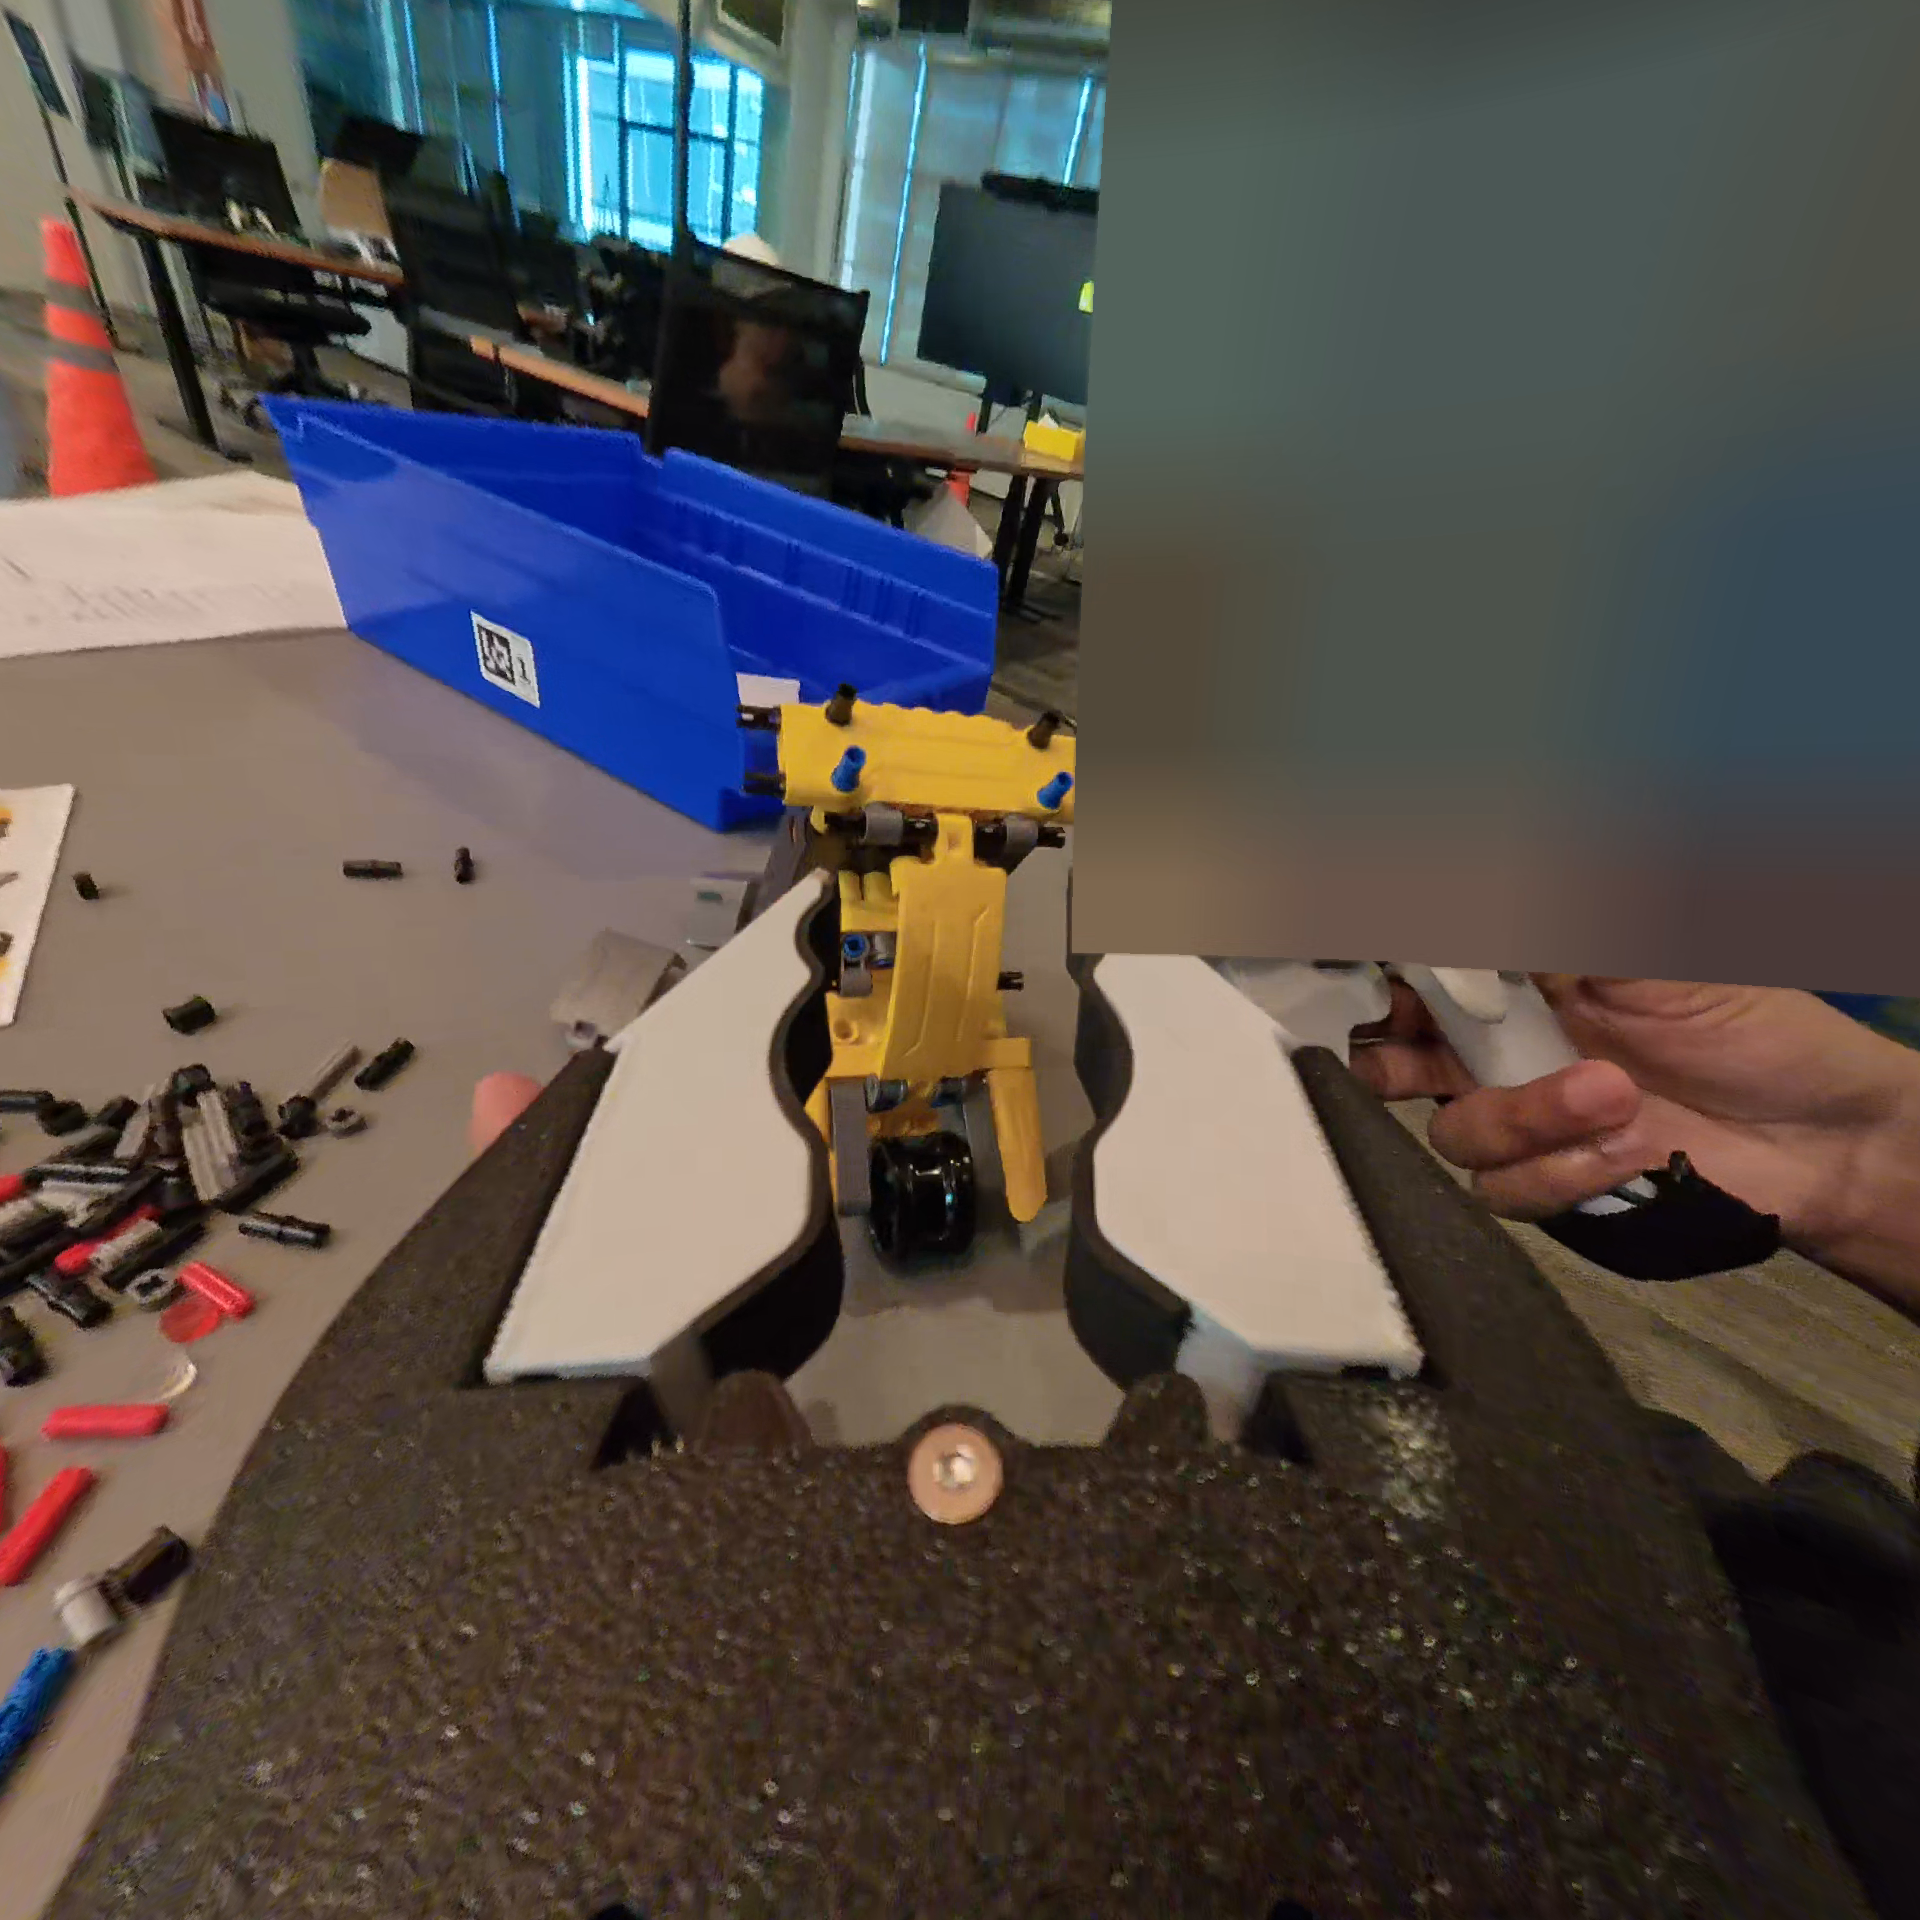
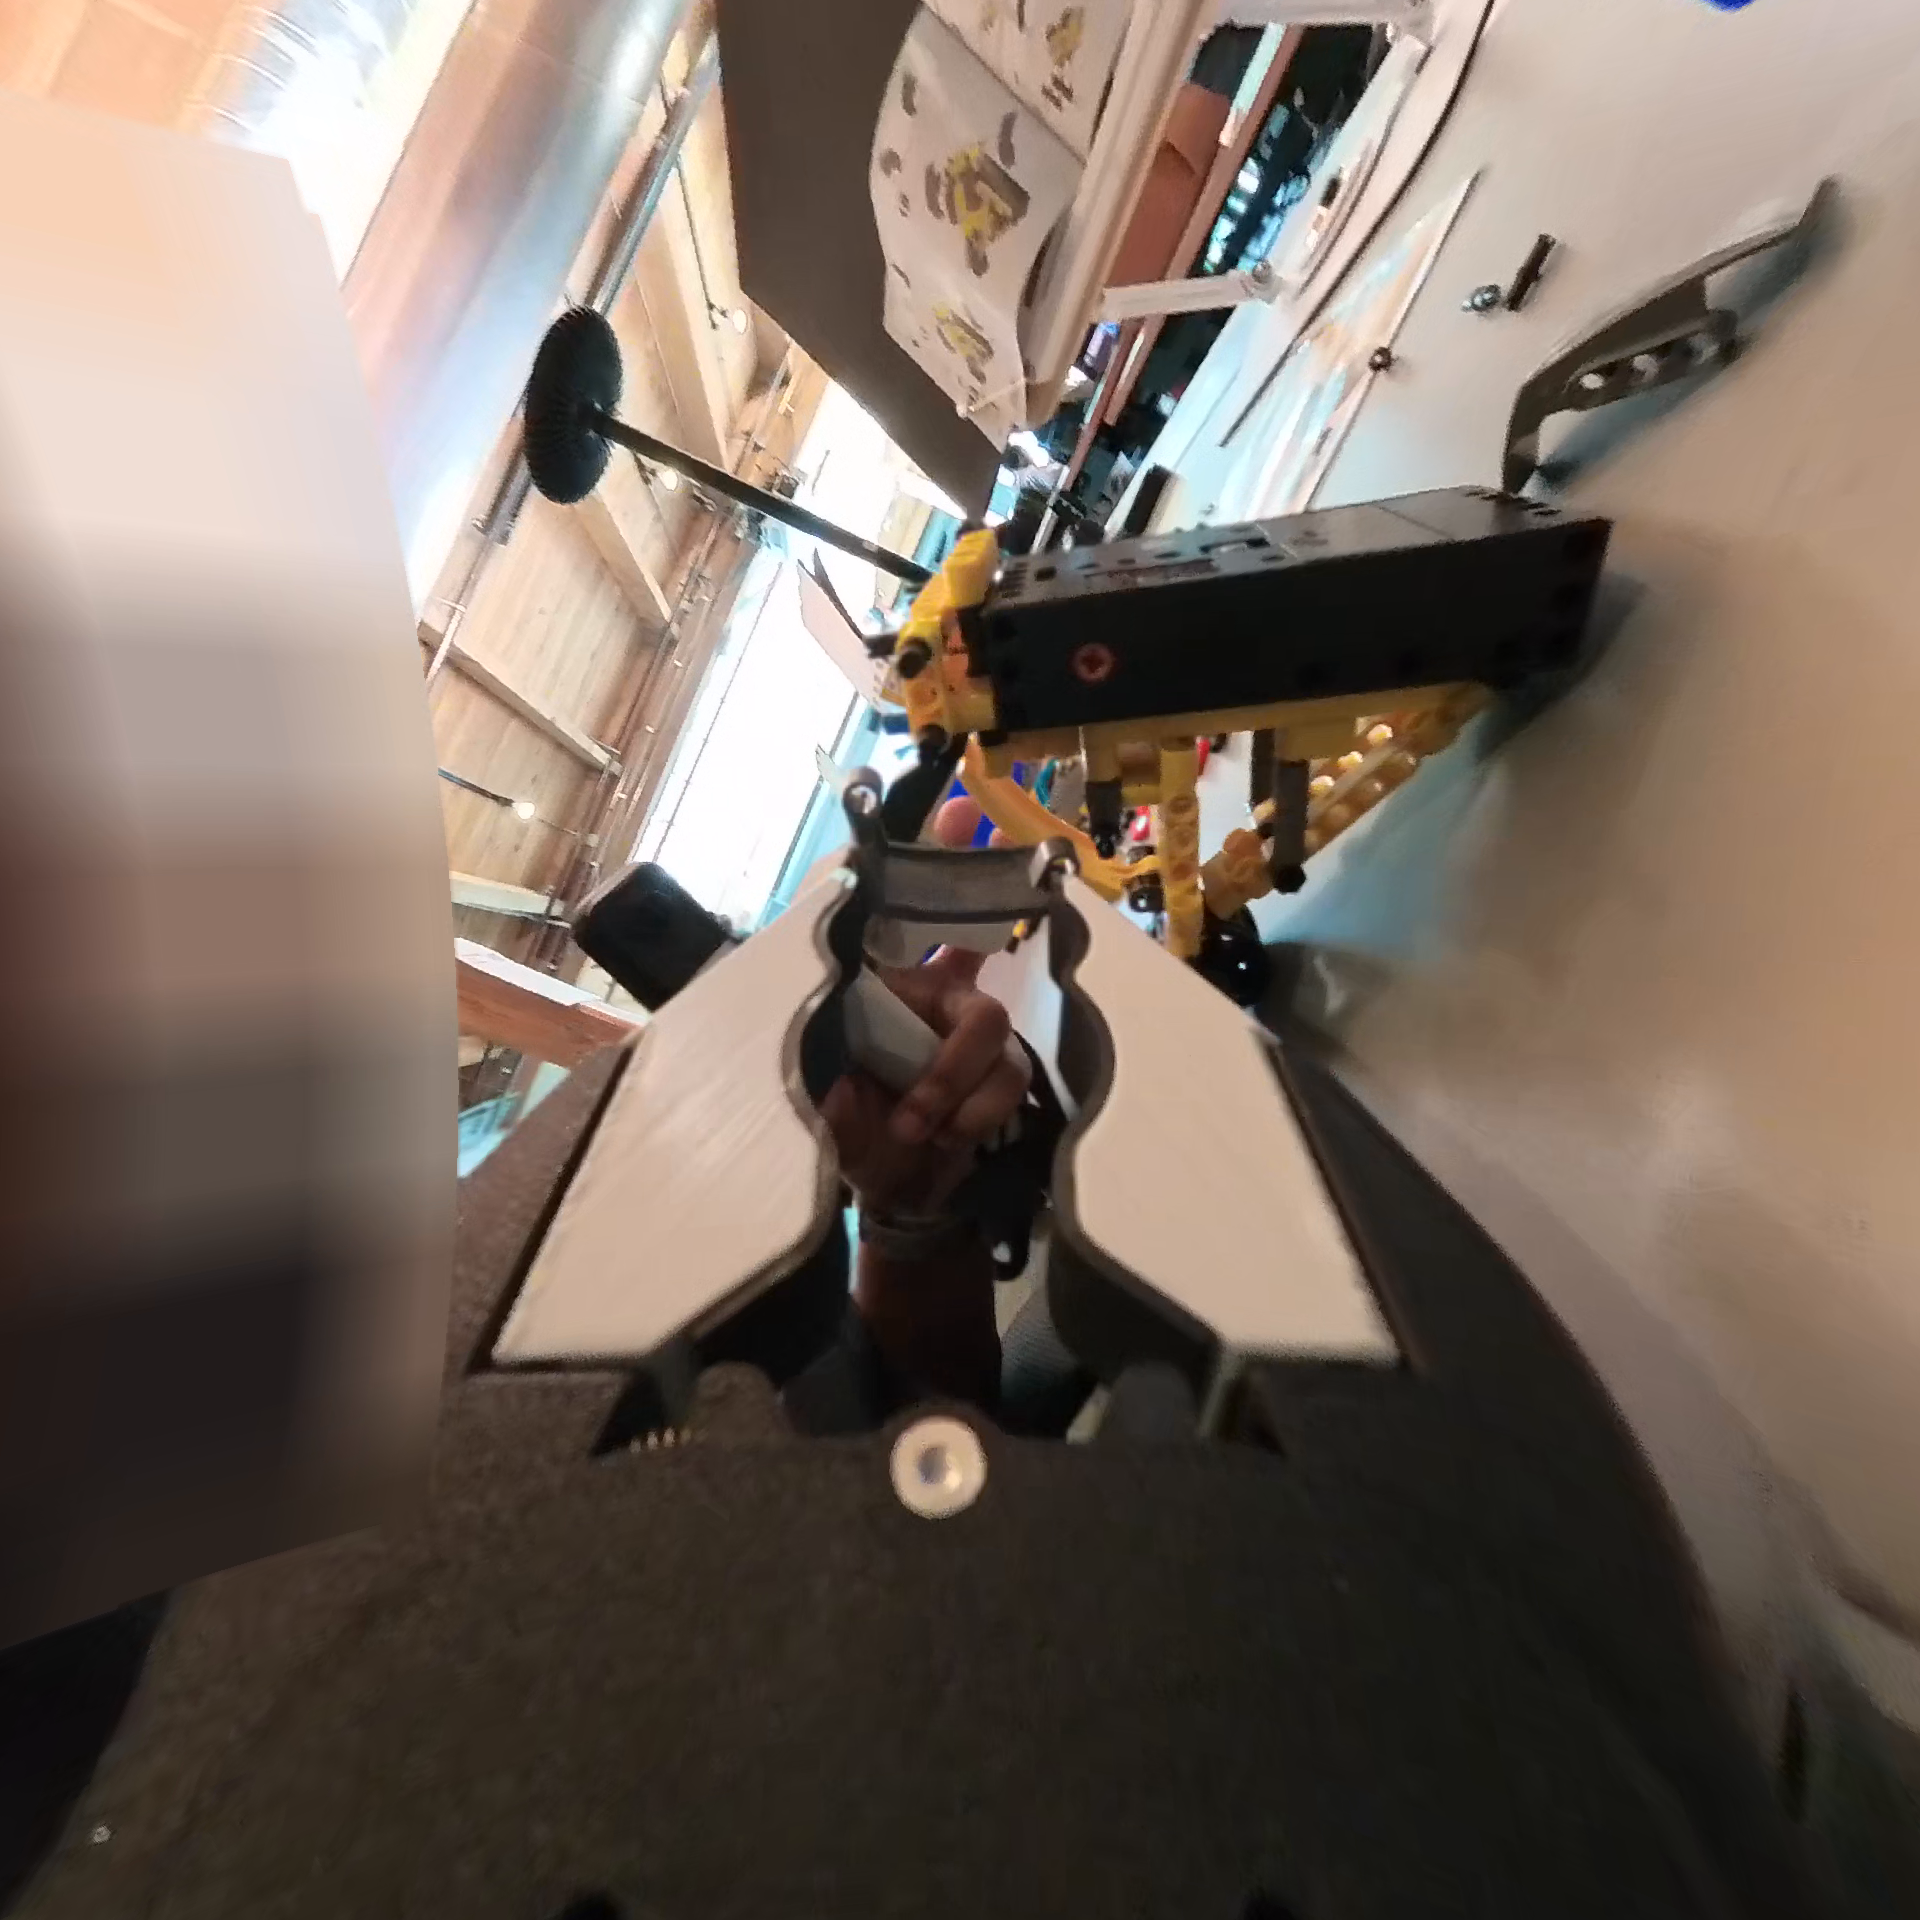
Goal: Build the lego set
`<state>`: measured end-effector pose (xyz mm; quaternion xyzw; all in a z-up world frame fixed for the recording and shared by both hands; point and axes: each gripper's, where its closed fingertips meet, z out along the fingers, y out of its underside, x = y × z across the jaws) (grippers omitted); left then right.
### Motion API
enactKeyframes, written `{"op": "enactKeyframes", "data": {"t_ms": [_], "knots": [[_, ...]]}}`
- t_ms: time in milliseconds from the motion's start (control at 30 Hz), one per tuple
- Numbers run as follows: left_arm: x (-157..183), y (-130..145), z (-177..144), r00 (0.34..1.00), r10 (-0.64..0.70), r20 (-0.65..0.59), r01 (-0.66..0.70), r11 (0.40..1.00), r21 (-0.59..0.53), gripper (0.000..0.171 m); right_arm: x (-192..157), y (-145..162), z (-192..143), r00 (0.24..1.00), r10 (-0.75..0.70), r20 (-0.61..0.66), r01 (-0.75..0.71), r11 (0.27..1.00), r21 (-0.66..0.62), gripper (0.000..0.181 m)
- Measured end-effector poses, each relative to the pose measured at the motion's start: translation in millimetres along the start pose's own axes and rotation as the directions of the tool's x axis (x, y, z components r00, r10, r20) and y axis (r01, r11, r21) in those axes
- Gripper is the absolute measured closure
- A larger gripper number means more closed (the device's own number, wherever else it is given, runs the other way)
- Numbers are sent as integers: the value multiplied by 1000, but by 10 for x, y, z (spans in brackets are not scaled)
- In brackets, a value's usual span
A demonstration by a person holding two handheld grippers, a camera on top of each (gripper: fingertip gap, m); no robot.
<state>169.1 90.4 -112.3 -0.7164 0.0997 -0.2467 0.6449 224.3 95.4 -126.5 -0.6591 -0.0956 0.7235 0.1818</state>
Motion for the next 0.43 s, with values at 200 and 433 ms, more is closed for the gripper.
{"op": "enactKeyframes", "data": {"t_ms": [200, 433], "knots": [[-78, 19, 14, 994, -105, -28, 105, 994, -21, 128, 111, 88, 68, 999, -12, -51, 8, 998, -68, 146], [-292, 125, 70, 919, -381, -97, 370, 922, -118, 126, 216, 90, 69, 997, 13, -70, -17, 998, -58, 146]]}}
